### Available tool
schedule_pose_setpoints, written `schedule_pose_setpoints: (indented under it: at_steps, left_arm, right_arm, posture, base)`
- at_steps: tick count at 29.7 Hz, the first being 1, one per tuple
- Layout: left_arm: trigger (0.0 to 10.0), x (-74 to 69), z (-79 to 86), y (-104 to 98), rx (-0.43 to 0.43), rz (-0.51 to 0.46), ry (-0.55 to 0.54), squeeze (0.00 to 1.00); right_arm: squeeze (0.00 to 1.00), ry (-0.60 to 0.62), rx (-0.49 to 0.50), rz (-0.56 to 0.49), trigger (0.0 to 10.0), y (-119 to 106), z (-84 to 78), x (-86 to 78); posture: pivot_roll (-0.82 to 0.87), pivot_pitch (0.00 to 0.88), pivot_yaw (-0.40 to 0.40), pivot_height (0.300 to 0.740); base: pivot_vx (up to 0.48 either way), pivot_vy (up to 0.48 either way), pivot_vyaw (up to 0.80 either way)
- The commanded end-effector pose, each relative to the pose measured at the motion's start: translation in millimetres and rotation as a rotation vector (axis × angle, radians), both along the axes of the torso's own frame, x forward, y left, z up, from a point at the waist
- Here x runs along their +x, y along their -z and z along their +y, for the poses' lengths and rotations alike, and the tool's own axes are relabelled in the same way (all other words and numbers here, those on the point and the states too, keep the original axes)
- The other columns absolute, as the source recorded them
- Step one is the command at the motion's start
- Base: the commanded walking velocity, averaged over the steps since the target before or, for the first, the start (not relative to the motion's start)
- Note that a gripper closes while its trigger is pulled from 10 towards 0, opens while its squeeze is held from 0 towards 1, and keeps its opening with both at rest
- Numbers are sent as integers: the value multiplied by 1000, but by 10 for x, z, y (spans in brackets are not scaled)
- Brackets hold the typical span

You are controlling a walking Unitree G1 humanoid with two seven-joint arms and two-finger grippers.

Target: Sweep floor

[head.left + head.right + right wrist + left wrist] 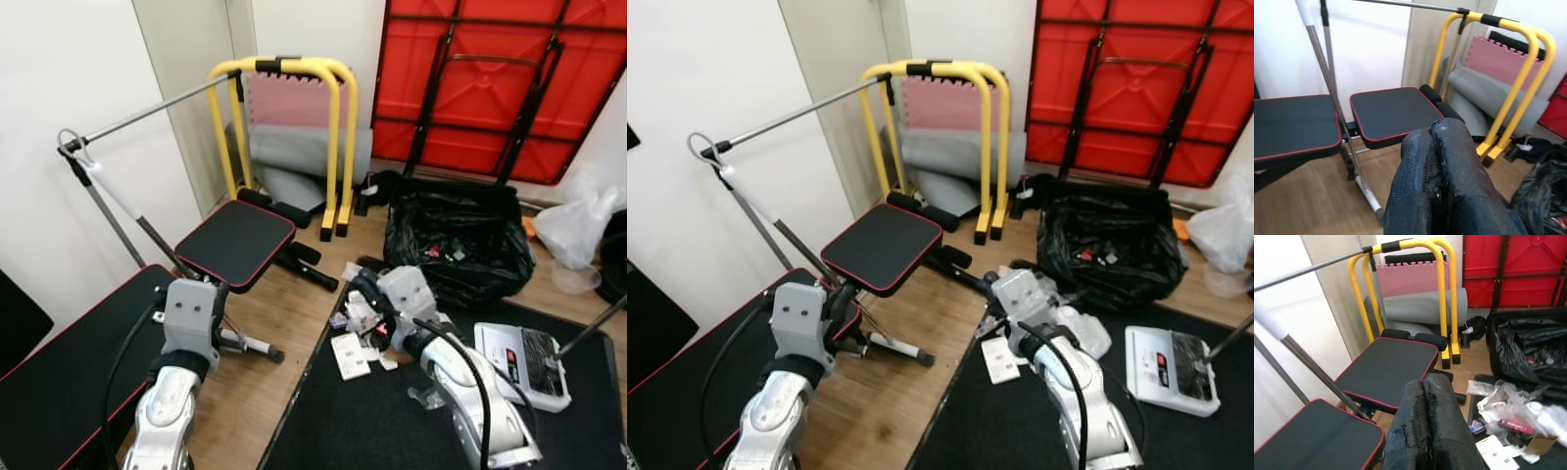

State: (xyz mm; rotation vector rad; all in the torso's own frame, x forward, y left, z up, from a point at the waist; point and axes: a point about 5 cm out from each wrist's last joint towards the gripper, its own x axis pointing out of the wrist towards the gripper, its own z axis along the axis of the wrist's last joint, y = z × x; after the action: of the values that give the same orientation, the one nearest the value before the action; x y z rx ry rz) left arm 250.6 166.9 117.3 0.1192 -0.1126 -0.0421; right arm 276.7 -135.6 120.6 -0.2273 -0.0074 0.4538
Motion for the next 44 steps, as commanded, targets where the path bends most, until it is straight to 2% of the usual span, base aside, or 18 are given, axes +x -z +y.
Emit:
schedule_pose_setpoints:
  at_steps: [1,7,10,17,21,25,27,31,34,35,36,41,44]
  left_arm:
    - [10000,-36,90,54,-28,33,-30,0]
    - [10000,-61,137,60,-28,41,-47,0]
    - [10000,-84,158,60,-29,40,-53,0]
    - [10000,-92,73,32,-32,29,2,0]
    - [10000,-77,27,20,-18,24,32,0]
    - [10000,-68,3,6,-16,20,46,0]
    - [10000,-68,2,5,-17,20,48,0]
    - [10000,-66,-4,0,-16,21,53,0]
    - [10000,-59,-14,-5,-24,20,53,0]
    - [10000,-56,-22,-9,-34,20,58,0]
    - [10000,-59,-25,-16,-42,15,61,1000]
    - [10000,-71,-30,-29,-41,9,74,1000]
    - [10000,-70,-26,-30,-55,10,75,1000]
  right_arm:
    - [0,-17,6,22,10000,13,6,26]
    - [0,-27,4,16,10000,-25,-33,76]
    - [0,-72,-41,-6,10000,-56,-51,117]
    - [0,-49,-38,-42,10000,-137,-103,224]
    - [0,-63,-76,-47,10000,-140,-110,221]
    - [0,-72,-51,-39,10000,-134,-106,218]
    - [0,-92,-84,-39,10000,-124,-98,209]
    - [0,-108,-82,-38,10000,-99,-70,196]
    - [0,-127,-32,-42,10000,-113,-56,184]
    - [1000,-149,27,-46,10000,-139,-50,169]
    - [1000,-145,56,-52,10000,-158,-58,167]
    - [1000,-112,99,-56,10000,-173,-92,184]
    - [1000,-112,179,-49,10000,-199,-98,196]
  posture:
    - [35,0,1,740]
    - [34,0,-3,740]
    - [35,0,-6,740]
    - [35,0,-10,740]
    - [32,0,-8,740]
    - [29,0,-3,740]
    - [29,0,-4,740]
    - [27,0,-1,740]
    - [27,0,-1,740]
    - [27,0,-1,740]
    - [31,0,-1,740]
    - [32,0,0,740]
    - [32,0,2,740]
  base:
    - [0,0,800]
    - [0,0,800]
    - [0,0,800]
    - [40,0,571]
    - [340,0,392]
    - [413,0,198]
    - [420,0,400]
    - [407,0,200]
    - [121,0,0]
    - [0,0,0]
    - [0,0,0]
    - [0,0,0]
    - [0,0,0]
